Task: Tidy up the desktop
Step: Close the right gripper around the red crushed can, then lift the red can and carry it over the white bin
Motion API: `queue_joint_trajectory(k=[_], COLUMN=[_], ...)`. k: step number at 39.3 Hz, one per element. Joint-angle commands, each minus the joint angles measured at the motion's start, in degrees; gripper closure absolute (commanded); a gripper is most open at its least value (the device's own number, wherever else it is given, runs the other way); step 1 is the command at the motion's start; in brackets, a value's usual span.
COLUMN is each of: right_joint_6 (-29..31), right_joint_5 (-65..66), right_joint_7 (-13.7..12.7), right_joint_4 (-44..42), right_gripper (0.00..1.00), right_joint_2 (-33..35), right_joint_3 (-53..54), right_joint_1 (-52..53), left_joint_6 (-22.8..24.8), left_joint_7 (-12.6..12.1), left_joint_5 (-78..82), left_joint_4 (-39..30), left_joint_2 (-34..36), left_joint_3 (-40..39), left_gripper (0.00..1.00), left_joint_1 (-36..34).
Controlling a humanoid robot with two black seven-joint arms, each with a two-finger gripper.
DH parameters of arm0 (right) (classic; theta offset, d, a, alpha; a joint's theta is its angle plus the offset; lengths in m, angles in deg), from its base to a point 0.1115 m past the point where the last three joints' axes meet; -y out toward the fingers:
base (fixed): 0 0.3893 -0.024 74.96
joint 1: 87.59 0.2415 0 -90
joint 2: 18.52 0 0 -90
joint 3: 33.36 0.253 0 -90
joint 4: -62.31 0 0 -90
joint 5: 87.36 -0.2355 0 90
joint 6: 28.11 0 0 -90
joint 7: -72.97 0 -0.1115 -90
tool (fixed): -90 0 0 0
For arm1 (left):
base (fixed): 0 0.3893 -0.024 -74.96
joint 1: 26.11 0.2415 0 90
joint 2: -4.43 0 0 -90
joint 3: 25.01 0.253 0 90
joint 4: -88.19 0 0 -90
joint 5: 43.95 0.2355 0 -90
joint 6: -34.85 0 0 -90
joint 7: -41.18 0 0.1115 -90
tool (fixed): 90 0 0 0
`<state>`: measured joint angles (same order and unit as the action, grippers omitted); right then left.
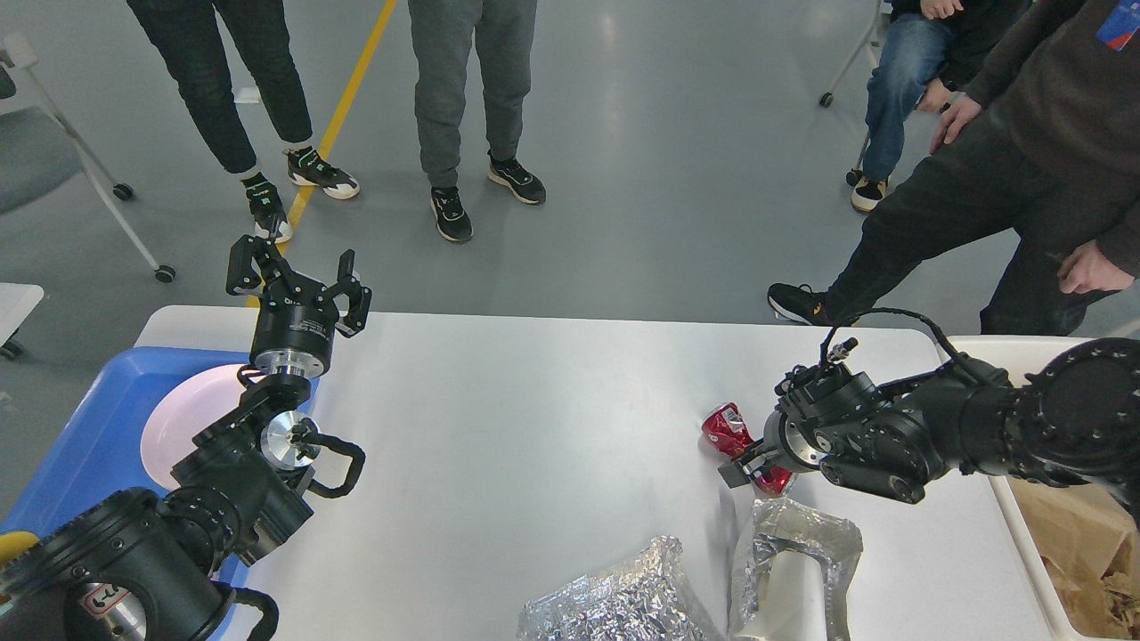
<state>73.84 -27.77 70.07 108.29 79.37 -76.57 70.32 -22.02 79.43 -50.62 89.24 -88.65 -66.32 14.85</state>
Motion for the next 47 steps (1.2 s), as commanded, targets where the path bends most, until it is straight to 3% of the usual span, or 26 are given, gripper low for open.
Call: queue_joint_trajectory(k=[1,6,10,17,20,29,47], right_joint_6=[0.0,-0.1,0.0,0.4,0.7,3.2,9.5], right_joint_5=[-0.2,-1.0,-5.1,-7.7,-10.9,-13.2,-20.5], right_joint_7=[-0.1,-0.1,0.0,0.0,0.0,-0.1,0.2], right_joint_4=[-0.2,-0.5,-1.3,-2.1,-2.4,-2.4,-1.4], right_gripper=[0.1,0.13,0.21,0.46,0.68,1.0,1.0], right_joint_2=[0.0,-0.1,-0.2,-0.6,-0.6,-0.6,-0.3], right_joint_3=[0.2,0.5,0.5,0.5,0.4,0.4,0.7], right_joint_1=[-0.5,-0.9,-0.9,-0.9,-1.0,-1.0,4.3], left_joint_6=[0.0,0.0,0.0,0.0,0.0,0.0,0.0], left_joint_7=[0.0,0.0,0.0,0.0,0.0,0.0,0.0], left_joint_5=[0.0,0.1,0.1,0.1,0.1,0.1,0.1], left_joint_4=[0.0,0.0,0.0,0.0,0.0,0.0,0.0], left_joint_2=[0.0,0.0,0.0,0.1,0.0,0.0,0.0], left_joint_3=[0.0,0.0,0.0,0.0,0.0,0.0,0.0], left_gripper=[0.03,0.03,0.03,0.03,0.03,0.03,0.03], left_joint_1=[0.0,0.0,0.0,0.0,0.0,0.0,0.0])
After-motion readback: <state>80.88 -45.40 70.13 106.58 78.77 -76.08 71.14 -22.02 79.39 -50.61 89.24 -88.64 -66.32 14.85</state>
